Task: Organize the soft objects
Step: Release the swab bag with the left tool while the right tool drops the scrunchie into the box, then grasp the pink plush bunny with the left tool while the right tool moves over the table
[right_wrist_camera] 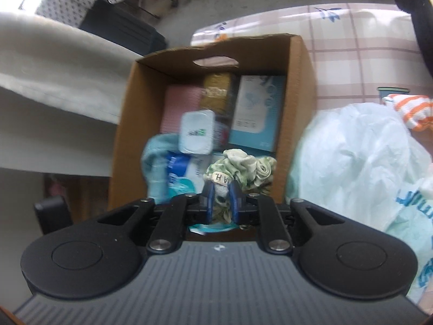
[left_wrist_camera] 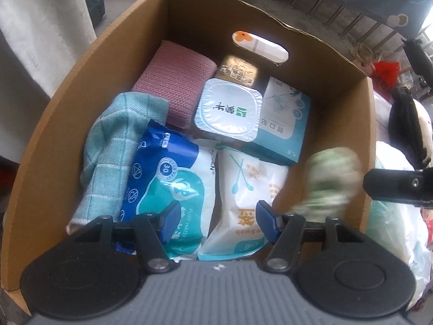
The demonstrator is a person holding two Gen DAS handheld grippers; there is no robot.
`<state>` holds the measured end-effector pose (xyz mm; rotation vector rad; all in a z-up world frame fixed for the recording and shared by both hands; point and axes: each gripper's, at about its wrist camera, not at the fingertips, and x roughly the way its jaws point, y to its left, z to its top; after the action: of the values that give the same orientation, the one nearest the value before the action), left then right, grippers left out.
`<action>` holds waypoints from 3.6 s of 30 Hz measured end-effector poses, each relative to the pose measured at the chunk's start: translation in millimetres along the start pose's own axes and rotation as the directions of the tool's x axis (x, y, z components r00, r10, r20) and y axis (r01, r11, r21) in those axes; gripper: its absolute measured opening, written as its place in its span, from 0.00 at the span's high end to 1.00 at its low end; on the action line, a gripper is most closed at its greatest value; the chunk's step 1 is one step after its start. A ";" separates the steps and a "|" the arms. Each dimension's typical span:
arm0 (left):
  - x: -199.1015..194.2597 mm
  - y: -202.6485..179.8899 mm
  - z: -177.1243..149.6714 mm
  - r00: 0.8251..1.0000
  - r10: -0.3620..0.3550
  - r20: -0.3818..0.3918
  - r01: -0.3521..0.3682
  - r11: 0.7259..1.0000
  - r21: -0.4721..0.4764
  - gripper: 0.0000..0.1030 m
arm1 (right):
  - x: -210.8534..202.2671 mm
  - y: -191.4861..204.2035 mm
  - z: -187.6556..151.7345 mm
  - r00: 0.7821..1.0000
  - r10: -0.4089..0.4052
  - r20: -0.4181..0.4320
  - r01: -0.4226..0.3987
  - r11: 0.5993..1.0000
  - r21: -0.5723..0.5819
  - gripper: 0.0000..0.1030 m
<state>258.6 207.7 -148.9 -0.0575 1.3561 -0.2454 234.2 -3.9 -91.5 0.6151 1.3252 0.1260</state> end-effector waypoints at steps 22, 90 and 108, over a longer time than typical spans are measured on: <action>-33.2 -32.7 0.2 0.994 0.062 0.089 -0.066 0.997 0.037 0.23 | -67.2 -26.4 -23.8 0.991 0.051 0.120 -0.049 0.999 -0.020 0.46; 40.9 -330.3 -119.2 0.999 -0.038 -0.004 0.038 0.999 -0.024 0.40 | -50.6 -317.0 21.5 0.935 0.227 -0.273 -0.235 0.972 0.003 0.29; 25.1 -354.9 -152.4 0.968 -0.229 -0.104 0.234 0.971 0.040 0.34 | -123.9 -355.5 3.8 0.965 0.147 -0.216 -0.149 0.989 0.005 0.29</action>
<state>65.2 -127.4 -141.1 -0.1626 1.4411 -0.4855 114.9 -354.9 -156.7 0.7063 1.4857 0.3297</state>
